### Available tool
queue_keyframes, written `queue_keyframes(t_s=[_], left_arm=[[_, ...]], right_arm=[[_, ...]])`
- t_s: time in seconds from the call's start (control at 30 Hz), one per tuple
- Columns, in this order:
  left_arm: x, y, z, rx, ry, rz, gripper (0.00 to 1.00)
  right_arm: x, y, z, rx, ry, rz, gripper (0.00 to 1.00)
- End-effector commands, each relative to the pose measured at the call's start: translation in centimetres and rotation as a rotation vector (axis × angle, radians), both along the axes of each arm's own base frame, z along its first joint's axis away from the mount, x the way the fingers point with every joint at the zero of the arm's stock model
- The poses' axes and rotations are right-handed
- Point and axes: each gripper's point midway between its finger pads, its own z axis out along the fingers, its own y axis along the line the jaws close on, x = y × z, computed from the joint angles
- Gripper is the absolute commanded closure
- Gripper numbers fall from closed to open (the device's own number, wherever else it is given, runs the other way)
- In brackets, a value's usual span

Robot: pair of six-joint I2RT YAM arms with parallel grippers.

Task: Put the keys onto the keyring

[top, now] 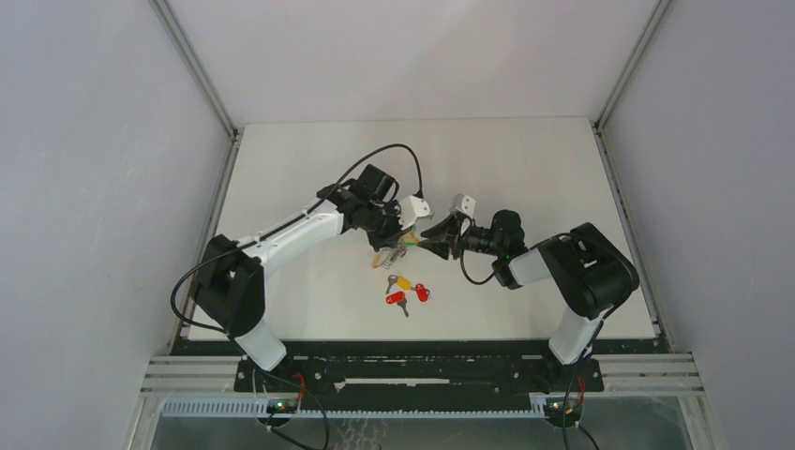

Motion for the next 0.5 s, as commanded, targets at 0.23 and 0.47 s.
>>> queue_keyframes(t_s=[0.23, 0.47], left_arm=[[-1.2, -1.5, 2.4, -0.101, -0.034, -0.115, 1.00], [-1.6, -1.7, 2.4, -0.111, -0.034, -0.136, 1.00]], right_arm=[[-0.7, 2.1, 2.1, 0.107, -0.038, 0.122, 0.70], [-1.1, 2.6, 2.1, 0.106, -0.048, 0.148, 0.70]])
